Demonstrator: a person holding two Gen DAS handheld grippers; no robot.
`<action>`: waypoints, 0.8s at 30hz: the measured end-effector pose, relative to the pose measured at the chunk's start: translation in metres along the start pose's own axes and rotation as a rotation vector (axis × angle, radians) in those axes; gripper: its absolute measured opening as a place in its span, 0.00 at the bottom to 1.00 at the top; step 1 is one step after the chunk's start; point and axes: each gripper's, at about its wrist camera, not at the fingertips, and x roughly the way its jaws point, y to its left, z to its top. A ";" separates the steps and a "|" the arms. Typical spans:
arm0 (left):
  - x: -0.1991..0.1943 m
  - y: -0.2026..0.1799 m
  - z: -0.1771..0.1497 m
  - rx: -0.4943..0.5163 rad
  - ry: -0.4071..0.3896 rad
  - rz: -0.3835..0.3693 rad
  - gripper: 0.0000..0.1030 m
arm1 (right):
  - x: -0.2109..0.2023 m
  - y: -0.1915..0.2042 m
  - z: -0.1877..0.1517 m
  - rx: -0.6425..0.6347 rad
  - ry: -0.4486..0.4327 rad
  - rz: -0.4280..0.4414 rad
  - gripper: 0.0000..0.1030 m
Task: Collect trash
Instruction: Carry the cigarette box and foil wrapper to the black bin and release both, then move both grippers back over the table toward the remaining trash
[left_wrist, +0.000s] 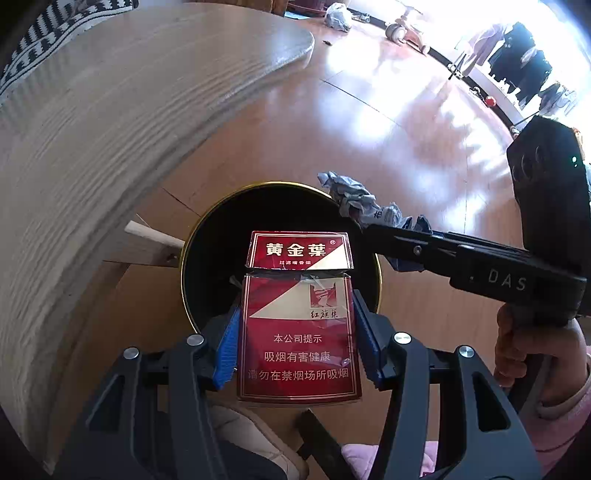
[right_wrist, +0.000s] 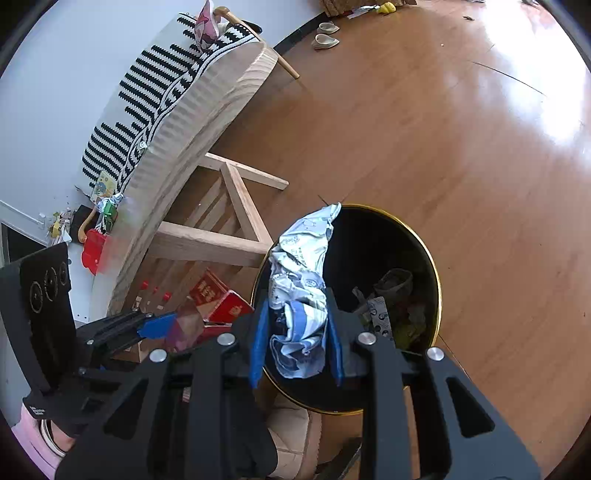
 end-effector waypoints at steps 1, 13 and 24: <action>0.000 0.000 -0.001 0.000 0.003 -0.003 0.51 | 0.001 0.002 0.001 0.000 0.000 -0.001 0.27; -0.003 0.004 0.004 -0.009 -0.030 -0.034 0.94 | -0.011 -0.006 0.008 0.097 -0.060 0.025 0.87; -0.050 0.007 0.011 0.028 -0.212 -0.052 0.94 | -0.050 0.006 0.015 0.040 -0.237 -0.217 0.93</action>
